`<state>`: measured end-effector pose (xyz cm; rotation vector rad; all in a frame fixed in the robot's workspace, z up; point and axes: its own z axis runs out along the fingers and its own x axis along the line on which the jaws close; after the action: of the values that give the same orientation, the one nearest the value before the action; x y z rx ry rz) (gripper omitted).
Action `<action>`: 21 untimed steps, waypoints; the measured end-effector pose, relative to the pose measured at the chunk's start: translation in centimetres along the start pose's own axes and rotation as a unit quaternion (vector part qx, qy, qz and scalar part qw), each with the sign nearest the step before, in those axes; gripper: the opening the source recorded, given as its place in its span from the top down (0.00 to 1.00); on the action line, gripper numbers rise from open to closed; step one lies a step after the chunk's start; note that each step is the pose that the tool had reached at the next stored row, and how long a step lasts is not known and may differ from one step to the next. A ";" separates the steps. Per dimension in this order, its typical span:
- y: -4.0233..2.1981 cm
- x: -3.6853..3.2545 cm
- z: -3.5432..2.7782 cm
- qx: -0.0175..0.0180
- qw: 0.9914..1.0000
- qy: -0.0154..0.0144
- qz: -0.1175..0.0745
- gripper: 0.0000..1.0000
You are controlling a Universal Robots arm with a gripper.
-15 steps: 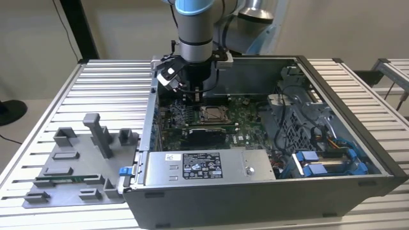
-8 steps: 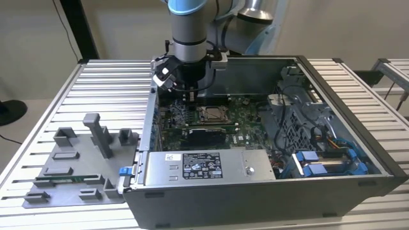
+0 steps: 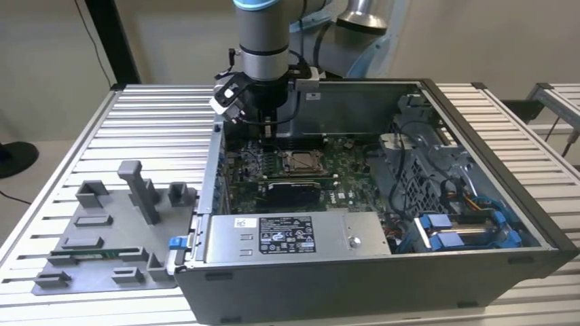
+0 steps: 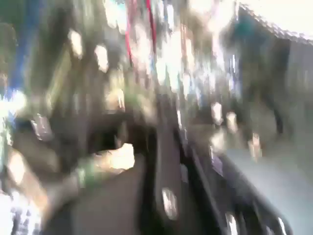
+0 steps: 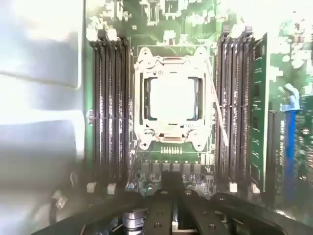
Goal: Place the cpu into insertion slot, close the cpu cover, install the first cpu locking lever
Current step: 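Install the first cpu locking lever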
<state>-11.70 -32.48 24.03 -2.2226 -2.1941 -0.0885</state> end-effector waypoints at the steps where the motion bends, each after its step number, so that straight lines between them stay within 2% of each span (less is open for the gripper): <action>1: -0.01 0.01 -0.24 0.000 1.000 0.000 0.000 1.00; 7: -1.18 0.09 -0.51 0.000 1.000 0.000 0.000 1.00; 8: -1.25 0.31 -0.50 -0.002 1.000 0.000 0.000 1.00; 11: -1.41 0.86 -0.48 -0.015 1.000 0.000 -0.001 1.00; 12: -1.69 0.96 -0.49 -0.016 1.000 0.000 -0.001 1.00; 14: -2.48 0.98 -0.51 -0.016 1.000 0.000 -0.001 1.00; 15: -2.60 0.99 -0.49 -0.016 1.000 0.000 -0.001 1.00; 21: -2.68 1.69 -0.25 -0.017 1.000 0.002 -0.001 1.00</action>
<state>-14.36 -30.77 24.30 -2.2362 -2.2094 -0.1298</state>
